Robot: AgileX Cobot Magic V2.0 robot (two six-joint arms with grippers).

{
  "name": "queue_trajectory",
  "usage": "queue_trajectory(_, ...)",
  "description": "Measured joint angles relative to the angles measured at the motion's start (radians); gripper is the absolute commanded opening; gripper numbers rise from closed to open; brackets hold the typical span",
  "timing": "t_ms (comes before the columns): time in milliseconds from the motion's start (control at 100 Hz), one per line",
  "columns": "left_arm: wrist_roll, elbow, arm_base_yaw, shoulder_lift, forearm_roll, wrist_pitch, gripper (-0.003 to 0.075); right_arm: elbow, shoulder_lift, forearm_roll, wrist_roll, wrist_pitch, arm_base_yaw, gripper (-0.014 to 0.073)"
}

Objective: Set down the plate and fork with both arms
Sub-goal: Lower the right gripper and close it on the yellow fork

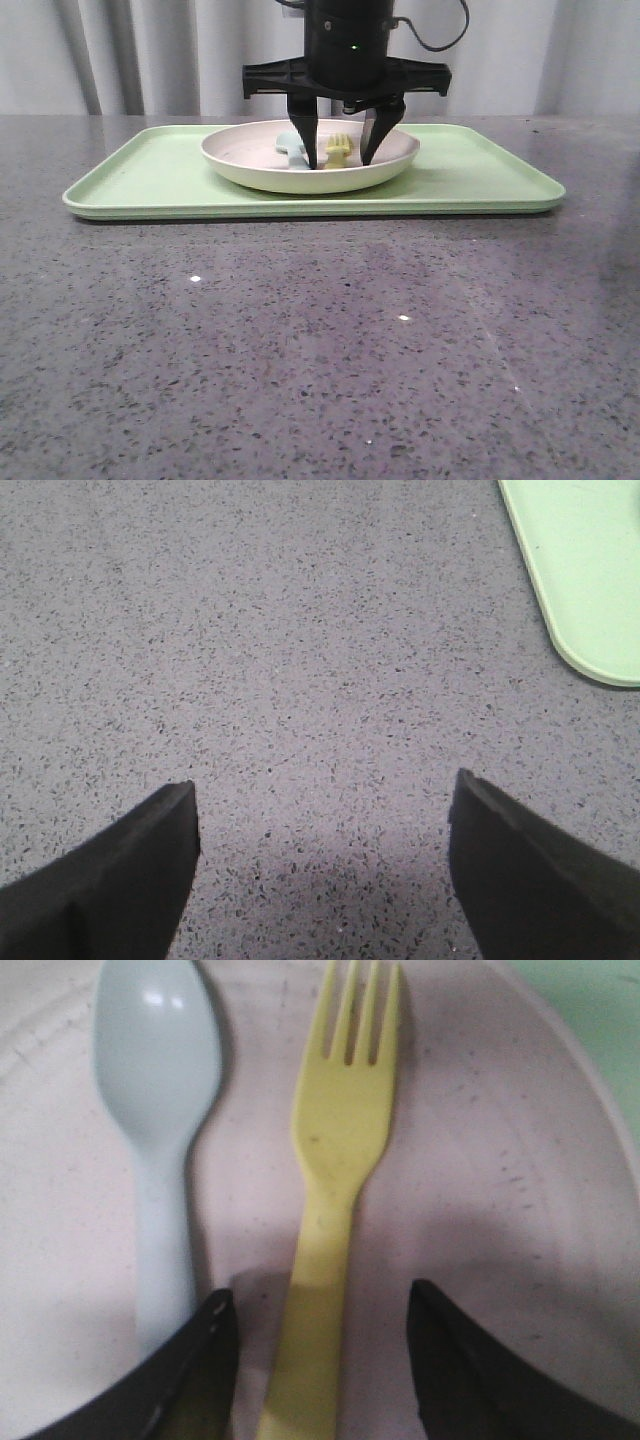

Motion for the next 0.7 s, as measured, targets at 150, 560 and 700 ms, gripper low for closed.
queue_trajectory(150,0.0,0.0,0.0,0.0,0.0,0.0,0.0513,0.0,0.0,0.002,0.0,0.0,0.0,0.0321)
queue_trajectory(560,0.0,0.0,0.0,0.0,0.0,0.0,0.0513,-0.002,0.0,0.014,0.002,0.0,0.0,0.011)
queue_trajectory(700,0.0,0.0,0.0,0.0,0.0,0.0,0.0513,-0.004,0.0,0.014,0.002,0.0,0.0,0.0023)
